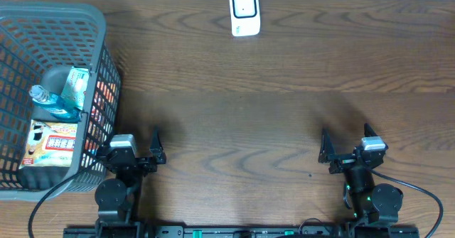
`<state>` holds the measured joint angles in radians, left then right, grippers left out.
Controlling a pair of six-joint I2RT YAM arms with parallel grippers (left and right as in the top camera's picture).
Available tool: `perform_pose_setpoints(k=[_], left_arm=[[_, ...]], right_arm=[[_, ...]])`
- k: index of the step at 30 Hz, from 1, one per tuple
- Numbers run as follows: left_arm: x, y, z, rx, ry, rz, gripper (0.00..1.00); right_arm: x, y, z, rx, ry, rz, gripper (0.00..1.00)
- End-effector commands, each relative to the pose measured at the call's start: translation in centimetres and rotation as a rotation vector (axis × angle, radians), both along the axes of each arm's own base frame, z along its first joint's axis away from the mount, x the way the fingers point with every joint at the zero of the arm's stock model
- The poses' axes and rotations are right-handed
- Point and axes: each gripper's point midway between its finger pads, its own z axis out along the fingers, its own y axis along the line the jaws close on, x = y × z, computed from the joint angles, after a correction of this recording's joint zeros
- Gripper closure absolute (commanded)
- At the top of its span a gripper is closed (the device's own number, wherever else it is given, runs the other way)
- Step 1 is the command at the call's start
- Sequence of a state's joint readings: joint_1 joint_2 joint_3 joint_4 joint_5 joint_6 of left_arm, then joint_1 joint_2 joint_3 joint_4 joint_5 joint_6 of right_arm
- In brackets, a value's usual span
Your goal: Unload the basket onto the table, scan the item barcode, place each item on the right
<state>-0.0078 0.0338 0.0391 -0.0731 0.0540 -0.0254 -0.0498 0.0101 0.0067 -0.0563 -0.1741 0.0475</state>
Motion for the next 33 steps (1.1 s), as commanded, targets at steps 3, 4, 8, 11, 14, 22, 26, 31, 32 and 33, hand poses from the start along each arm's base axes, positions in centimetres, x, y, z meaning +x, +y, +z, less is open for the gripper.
perform_pose_setpoints(k=[3, 4, 8, 11, 14, 22, 26, 31, 32, 33], left_arm=[[-0.4, -0.2, -0.4, 0.006, 0.047, -0.009, 0.02], [-0.4, -0.2, -0.2, 0.006, 0.047, -0.009, 0.02], [-0.8, -0.2, 1.7, 0.006, 0.027, -0.009, 0.02], [-1.0, -0.2, 2.9, 0.005, 0.011, -0.009, 0.02], [-1.4, -0.2, 3.8, 0.005, 0.008, -0.009, 0.02], [-1.6, -0.1, 4.1, 0.005, 0.017, -0.009, 0.02], [-1.7, -0.1, 3.9, 0.005, 0.027, -0.009, 0.02], [-2.1, -0.1, 5.6, 0.005, 0.000, -0.009, 0.02], [-2.2, -0.1, 6.1, 0.005, -0.007, -0.009, 0.02], [-2.3, -0.1, 6.5, 0.005, -0.009, -0.009, 0.02]], right_arm=[[0.0, -0.1, -0.1, -0.012, 0.002, -0.008, 0.01], [0.0, -0.1, -0.1, -0.012, 0.002, -0.008, 0.01], [0.0, -0.1, -0.1, -0.012, 0.002, -0.008, 0.01], [0.0, -0.1, -0.1, -0.012, 0.002, -0.008, 0.01], [0.0, -0.1, -0.1, -0.012, 0.002, -0.008, 0.01], [0.0, -0.1, -0.1, -0.012, 0.002, -0.008, 0.01], [0.0, -0.1, -0.1, -0.012, 0.002, -0.008, 0.01], [0.0, -0.1, -0.1, -0.012, 0.002, -0.008, 0.01], [0.0, -0.1, -0.1, -0.012, 0.002, -0.008, 0.01], [0.0, -0.1, -0.1, -0.012, 0.002, -0.008, 0.01]])
